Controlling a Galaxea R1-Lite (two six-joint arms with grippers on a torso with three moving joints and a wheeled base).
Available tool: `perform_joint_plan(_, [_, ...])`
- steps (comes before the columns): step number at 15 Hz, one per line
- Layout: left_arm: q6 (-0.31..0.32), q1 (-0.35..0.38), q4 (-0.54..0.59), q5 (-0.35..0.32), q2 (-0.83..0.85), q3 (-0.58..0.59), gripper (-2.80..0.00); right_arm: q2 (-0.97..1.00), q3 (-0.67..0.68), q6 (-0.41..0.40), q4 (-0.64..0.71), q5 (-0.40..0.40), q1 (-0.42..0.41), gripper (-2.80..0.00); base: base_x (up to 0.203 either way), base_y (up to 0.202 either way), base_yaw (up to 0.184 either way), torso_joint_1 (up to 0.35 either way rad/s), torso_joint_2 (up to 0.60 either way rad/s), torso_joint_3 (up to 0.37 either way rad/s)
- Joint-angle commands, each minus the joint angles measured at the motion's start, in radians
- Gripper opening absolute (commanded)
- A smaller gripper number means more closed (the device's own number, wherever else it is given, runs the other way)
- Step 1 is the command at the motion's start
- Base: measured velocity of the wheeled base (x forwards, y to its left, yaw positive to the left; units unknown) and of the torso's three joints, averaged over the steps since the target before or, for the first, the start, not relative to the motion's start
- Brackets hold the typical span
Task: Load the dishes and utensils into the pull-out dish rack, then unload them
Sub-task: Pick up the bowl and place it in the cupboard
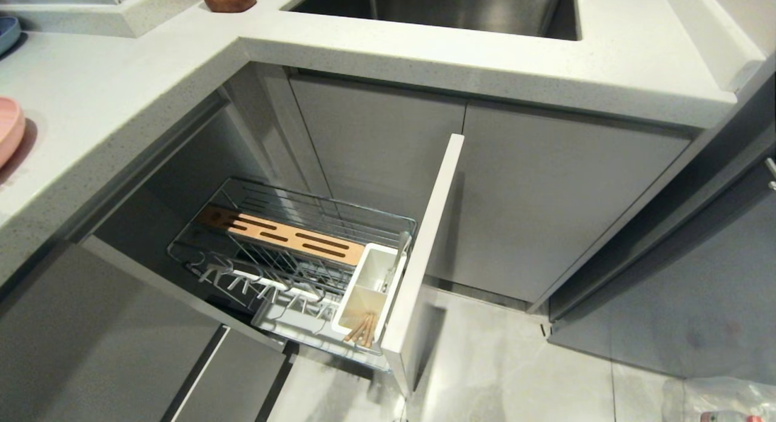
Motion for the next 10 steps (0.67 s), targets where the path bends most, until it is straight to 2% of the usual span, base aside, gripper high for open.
perform_joint_plan(1, [-0.003,0.012,0.004,0.0,0.031,-0.027,0.0,0.002,0.0,0.0,0.0,0.0,0.0,-2.8,0.0,0.0,0.0,0.0,0.0,0.0])
perform_joint_plan(5, [-0.005,0.017,0.001,-0.002,0.04,-0.031,0.0,0.002,0.0,0.0,0.0,0.0,0.0,-2.8,0.0,0.0,0.0,0.0,0.0,0.0])
perform_joint_plan(10, [-0.004,0.074,-0.01,-0.009,0.081,-0.017,0.0,0.002,0.0,0.0,0.0,0.0,0.0,-2.8,0.0,0.0,0.0,0.0,0.0,0.0])
